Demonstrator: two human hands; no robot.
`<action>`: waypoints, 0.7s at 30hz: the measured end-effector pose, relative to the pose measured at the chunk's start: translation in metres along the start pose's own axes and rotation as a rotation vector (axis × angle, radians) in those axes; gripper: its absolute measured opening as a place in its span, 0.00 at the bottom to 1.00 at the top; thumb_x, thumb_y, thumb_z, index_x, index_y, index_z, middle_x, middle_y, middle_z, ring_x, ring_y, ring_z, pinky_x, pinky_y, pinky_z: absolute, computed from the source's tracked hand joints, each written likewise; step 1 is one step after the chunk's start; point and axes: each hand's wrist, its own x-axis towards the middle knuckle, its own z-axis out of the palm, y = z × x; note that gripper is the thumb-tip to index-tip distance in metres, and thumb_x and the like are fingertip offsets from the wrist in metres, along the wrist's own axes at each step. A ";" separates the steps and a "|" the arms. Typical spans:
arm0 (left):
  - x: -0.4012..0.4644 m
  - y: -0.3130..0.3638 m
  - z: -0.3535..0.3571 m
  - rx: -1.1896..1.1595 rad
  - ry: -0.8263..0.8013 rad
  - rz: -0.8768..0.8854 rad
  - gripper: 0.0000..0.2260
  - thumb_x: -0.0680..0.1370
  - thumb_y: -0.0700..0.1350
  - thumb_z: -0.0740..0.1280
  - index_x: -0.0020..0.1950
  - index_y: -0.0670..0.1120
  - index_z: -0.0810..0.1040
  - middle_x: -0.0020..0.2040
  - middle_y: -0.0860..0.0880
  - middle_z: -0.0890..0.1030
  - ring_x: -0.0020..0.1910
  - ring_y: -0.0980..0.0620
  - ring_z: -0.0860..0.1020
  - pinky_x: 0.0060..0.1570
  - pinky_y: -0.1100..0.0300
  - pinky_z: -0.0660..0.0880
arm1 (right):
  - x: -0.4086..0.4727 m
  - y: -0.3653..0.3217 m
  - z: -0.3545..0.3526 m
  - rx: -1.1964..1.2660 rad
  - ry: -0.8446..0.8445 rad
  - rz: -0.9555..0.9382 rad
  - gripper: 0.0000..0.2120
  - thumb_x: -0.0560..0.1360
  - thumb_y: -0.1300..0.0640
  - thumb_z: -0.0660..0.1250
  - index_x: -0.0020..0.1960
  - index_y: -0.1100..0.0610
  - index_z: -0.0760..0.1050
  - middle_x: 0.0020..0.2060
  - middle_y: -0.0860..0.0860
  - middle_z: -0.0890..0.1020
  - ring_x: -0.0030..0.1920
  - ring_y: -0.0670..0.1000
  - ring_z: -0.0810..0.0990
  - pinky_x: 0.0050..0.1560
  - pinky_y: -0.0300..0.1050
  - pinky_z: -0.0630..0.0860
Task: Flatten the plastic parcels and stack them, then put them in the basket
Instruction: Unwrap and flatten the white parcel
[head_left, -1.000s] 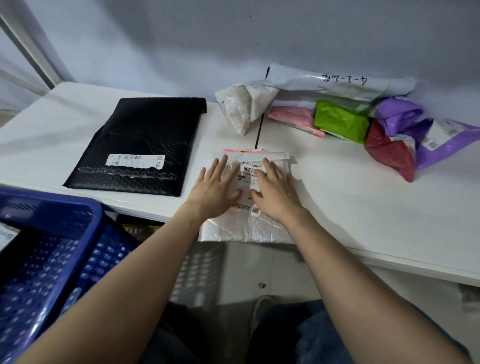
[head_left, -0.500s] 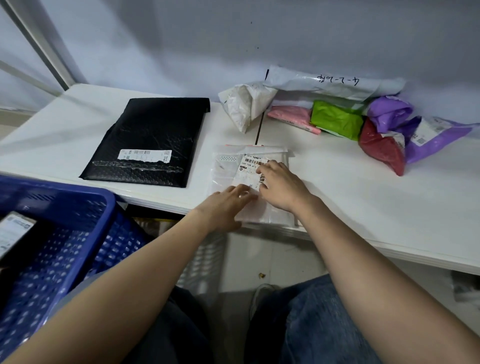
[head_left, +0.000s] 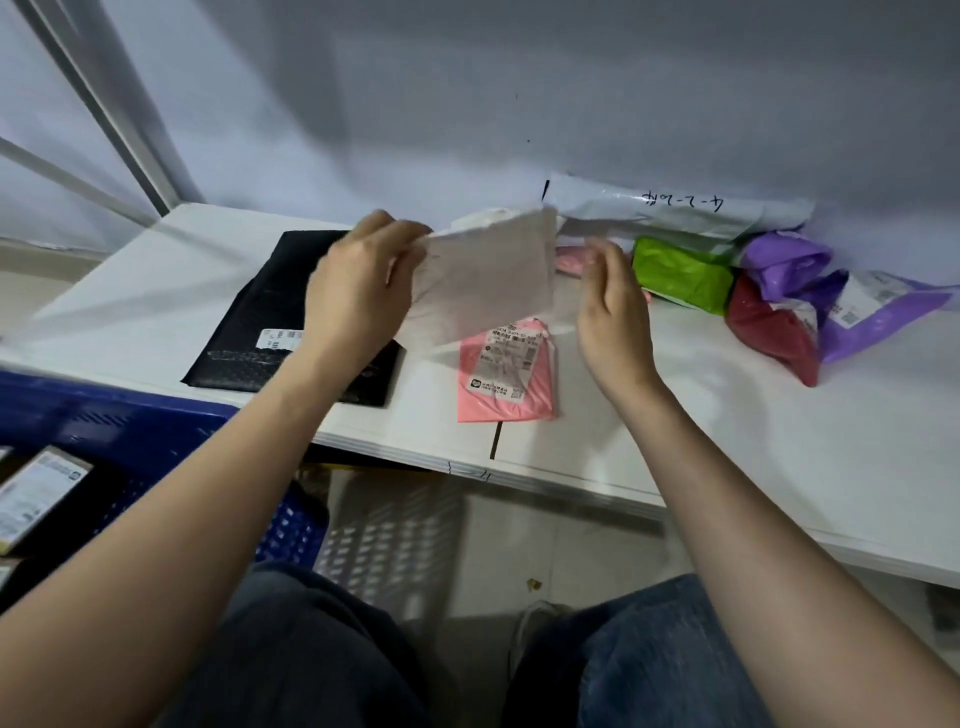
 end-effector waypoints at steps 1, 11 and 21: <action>0.006 -0.003 -0.005 -0.015 0.033 -0.030 0.10 0.78 0.46 0.62 0.55 0.47 0.80 0.49 0.47 0.79 0.47 0.43 0.77 0.44 0.54 0.72 | 0.001 0.001 0.000 0.003 -0.024 0.036 0.14 0.82 0.58 0.53 0.62 0.61 0.71 0.60 0.56 0.77 0.61 0.54 0.74 0.51 0.35 0.64; 0.031 -0.044 -0.051 -0.064 0.170 -0.165 0.10 0.78 0.45 0.60 0.55 0.46 0.79 0.50 0.47 0.80 0.49 0.46 0.77 0.47 0.57 0.69 | -0.006 -0.024 0.047 0.008 -0.386 0.159 0.25 0.77 0.61 0.59 0.72 0.49 0.59 0.60 0.52 0.75 0.48 0.50 0.78 0.56 0.49 0.74; -0.002 -0.133 -0.051 -0.527 0.444 -0.839 0.04 0.75 0.43 0.56 0.49 0.48 0.66 0.43 0.48 0.73 0.45 0.47 0.73 0.46 0.51 0.72 | -0.018 -0.040 0.134 -0.031 -0.605 0.177 0.24 0.78 0.57 0.58 0.72 0.52 0.55 0.60 0.52 0.73 0.49 0.51 0.75 0.45 0.42 0.68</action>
